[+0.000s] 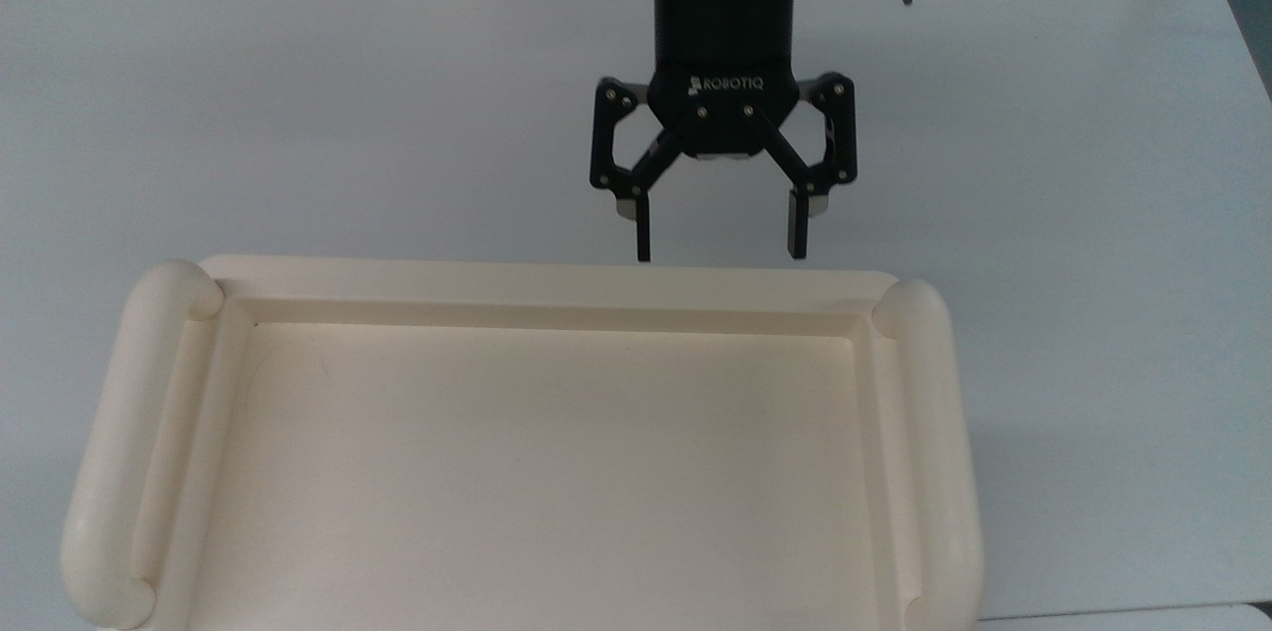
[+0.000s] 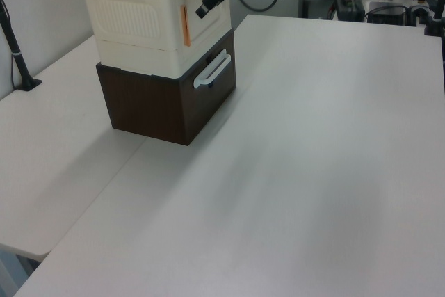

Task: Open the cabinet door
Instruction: 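Move the open gripper toward the orange tab on the cabinet door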

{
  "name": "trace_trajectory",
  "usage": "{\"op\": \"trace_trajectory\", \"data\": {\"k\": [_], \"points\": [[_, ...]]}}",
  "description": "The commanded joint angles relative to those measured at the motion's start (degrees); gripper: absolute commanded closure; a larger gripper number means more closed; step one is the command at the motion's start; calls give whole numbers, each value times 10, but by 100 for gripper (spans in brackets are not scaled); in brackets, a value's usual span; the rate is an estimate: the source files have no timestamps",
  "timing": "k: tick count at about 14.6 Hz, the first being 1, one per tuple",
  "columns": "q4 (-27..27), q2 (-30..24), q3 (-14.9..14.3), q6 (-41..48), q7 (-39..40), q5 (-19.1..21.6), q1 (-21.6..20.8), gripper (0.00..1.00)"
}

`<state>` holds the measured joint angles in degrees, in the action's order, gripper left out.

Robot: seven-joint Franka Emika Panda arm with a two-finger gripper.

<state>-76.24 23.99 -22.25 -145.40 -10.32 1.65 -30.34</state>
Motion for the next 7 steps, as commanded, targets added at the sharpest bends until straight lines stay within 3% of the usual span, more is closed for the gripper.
{"op": "trace_trajectory", "data": {"k": [1, 4, 7], "points": [[47, 53, -26, -36, -17, -13, -21, 7], [72, 78, -48, -41, -18, -15, -31, 7], [72, 78, -49, -54, -18, -15, -33, 10]]}}
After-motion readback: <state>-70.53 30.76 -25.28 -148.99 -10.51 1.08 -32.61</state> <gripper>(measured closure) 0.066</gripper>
